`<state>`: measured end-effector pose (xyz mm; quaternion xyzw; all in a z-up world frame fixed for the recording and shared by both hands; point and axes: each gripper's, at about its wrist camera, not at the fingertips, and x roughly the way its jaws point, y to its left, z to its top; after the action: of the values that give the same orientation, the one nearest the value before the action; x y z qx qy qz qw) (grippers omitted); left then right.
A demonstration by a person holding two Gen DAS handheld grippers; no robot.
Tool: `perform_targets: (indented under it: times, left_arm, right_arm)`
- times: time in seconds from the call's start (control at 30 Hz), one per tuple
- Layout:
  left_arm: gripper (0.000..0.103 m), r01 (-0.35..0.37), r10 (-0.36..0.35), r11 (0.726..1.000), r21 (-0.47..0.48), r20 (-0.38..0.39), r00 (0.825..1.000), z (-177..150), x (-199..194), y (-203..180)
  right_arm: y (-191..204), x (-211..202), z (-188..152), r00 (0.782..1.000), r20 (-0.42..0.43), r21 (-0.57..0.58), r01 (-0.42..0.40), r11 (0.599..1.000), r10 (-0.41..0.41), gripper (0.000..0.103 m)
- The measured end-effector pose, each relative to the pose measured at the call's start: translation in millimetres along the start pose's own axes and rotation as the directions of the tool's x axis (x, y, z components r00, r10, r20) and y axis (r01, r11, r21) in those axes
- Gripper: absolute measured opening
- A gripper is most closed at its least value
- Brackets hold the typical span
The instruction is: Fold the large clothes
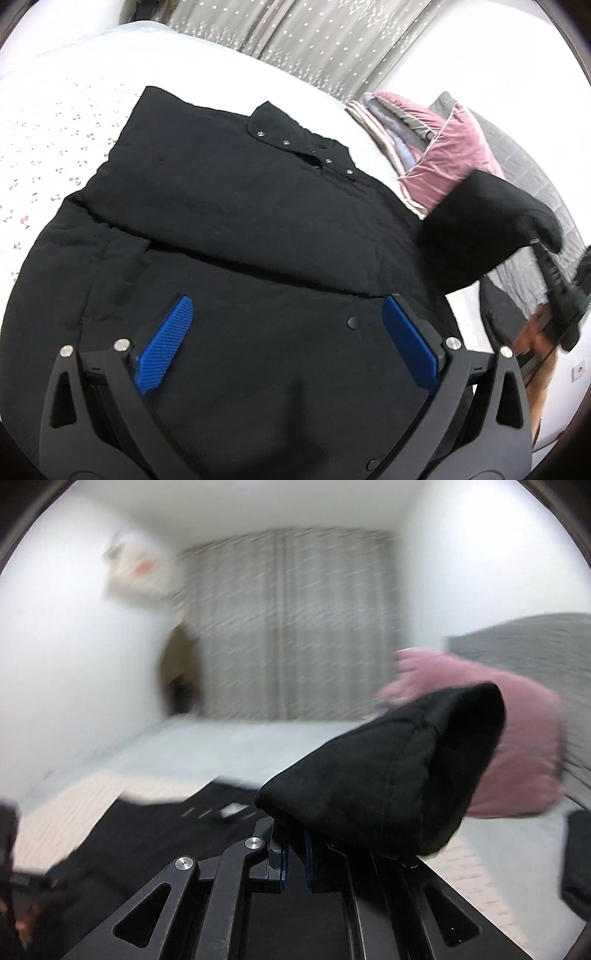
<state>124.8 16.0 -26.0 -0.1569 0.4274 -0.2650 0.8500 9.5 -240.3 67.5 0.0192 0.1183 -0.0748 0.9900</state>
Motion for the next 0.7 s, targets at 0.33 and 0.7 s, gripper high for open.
perform_targets:
  times: [0.33,0.7]
  left_arm:
    - [0.102,0.048,-0.048,0.999,0.004,0.037,0.998,4.1,-5.6,6.4]
    - [0.078,0.066,-0.071,0.997,-0.036,-0.146,0.987,16.7,78.9,-28.5]
  right_arm:
    - [62.2,60.7,-66.6,0.892,-0.382,0.077,-0.228,0.971,0.24,0.052]
    - [-112.6,13.1,-82.6,0.946,-0.317,0.504,0.101,0.858,0.074,0.064]
